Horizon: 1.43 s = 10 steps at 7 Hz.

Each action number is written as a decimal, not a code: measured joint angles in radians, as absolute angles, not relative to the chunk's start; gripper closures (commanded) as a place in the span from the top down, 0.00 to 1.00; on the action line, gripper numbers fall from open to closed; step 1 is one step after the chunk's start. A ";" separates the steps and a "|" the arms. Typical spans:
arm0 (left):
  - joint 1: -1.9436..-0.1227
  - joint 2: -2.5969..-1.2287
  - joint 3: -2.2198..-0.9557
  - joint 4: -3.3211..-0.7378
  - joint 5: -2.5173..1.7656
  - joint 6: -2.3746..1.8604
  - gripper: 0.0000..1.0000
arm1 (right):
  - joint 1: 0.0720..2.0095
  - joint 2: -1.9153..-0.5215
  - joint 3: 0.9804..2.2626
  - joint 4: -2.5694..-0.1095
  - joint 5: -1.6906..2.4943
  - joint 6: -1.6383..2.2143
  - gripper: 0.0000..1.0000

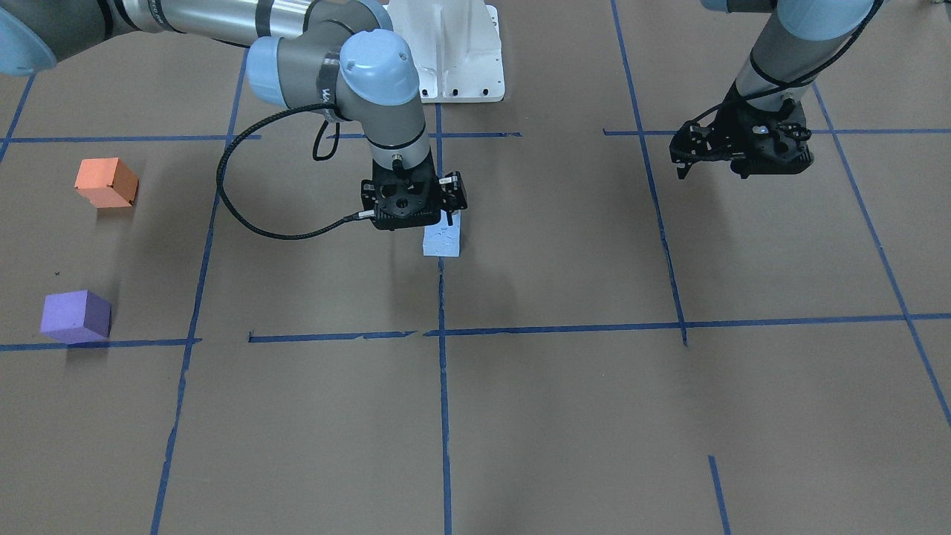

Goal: Place blue block between orange and purple blocks
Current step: 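Grasp the light blue cube with the right gripper while the left arm withdraws, then carry the light blue cube with the right gripper toward the purple cube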

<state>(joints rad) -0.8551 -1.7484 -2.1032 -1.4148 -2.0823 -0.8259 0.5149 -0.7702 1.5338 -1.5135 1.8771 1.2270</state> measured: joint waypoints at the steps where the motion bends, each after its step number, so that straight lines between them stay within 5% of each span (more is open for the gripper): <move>1: -0.858 -1.746 -2.109 -1.414 -2.084 -0.829 1.00 | 0.507 -0.738 1.488 -1.505 1.871 1.252 0.99; 3: -0.859 -1.744 -2.121 -1.414 -2.085 -0.836 1.00 | 0.481 -0.720 1.441 -1.503 1.848 1.271 0.99; 4: -0.859 -1.744 -2.124 -1.414 -2.085 -0.838 1.00 | 0.470 -0.718 1.427 -1.503 1.830 1.273 0.87; 5: -0.859 -1.743 -2.127 -1.414 -2.085 -0.839 1.00 | 0.464 -0.717 1.420 -1.503 1.822 1.274 0.43; 6: -0.859 -1.741 -2.131 -1.413 -2.086 -0.839 1.00 | 0.462 -0.718 1.417 -1.504 1.819 1.276 0.18; 7: -0.859 -1.738 -2.135 -1.413 -2.086 -0.839 1.00 | 0.461 -0.718 1.417 -1.505 1.818 1.278 0.04; 10: -0.859 -1.737 -2.150 -1.413 -2.087 -0.859 1.00 | 0.515 -0.767 1.557 -1.582 1.875 1.271 0.10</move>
<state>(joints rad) -0.8590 -1.7365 -2.1497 -1.4128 -2.0866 -0.8590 0.5150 -0.7666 1.5575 -1.5818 1.8750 1.2709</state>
